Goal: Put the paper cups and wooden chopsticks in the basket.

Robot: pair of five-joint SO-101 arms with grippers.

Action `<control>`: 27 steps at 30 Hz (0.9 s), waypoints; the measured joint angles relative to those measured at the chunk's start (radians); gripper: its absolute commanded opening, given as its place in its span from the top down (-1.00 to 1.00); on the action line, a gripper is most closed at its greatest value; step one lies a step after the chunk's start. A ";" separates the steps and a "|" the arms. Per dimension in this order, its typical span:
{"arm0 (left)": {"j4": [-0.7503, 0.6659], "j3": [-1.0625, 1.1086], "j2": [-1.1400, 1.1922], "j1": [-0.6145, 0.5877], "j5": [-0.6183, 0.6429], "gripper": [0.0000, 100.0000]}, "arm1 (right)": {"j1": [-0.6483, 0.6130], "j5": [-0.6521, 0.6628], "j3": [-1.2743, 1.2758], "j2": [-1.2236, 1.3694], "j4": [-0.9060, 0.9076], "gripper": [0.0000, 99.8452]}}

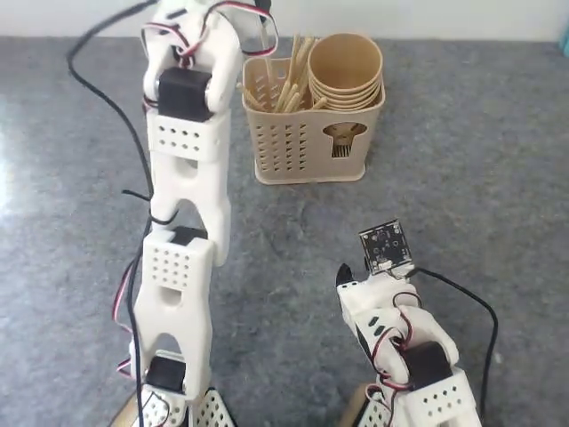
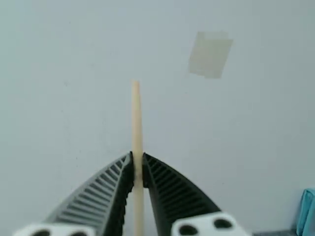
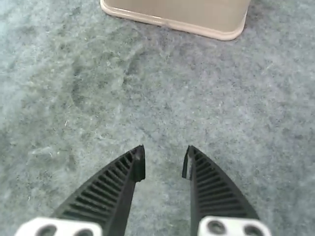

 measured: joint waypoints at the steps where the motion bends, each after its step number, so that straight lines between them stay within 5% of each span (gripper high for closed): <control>1: 0.012 0.000 0.003 0.000 0.000 0.81 | -0.002 0.000 0.000 0.000 0.000 0.72; 7: 0.133 0.000 0.003 -0.003 -0.003 0.31 | -0.005 0.009 0.000 0.000 0.000 0.72; 15: 0.273 0.000 -0.031 -0.100 0.015 0.30 | -0.005 0.009 0.000 0.000 0.000 0.72; 23: 0.643 0.000 -0.253 -0.276 0.015 0.32 | -0.003 0.009 0.000 0.000 0.000 0.72; 27: 0.674 0.063 -0.288 -0.420 0.015 0.37 | -0.003 0.009 -0.017 0.000 0.023 0.72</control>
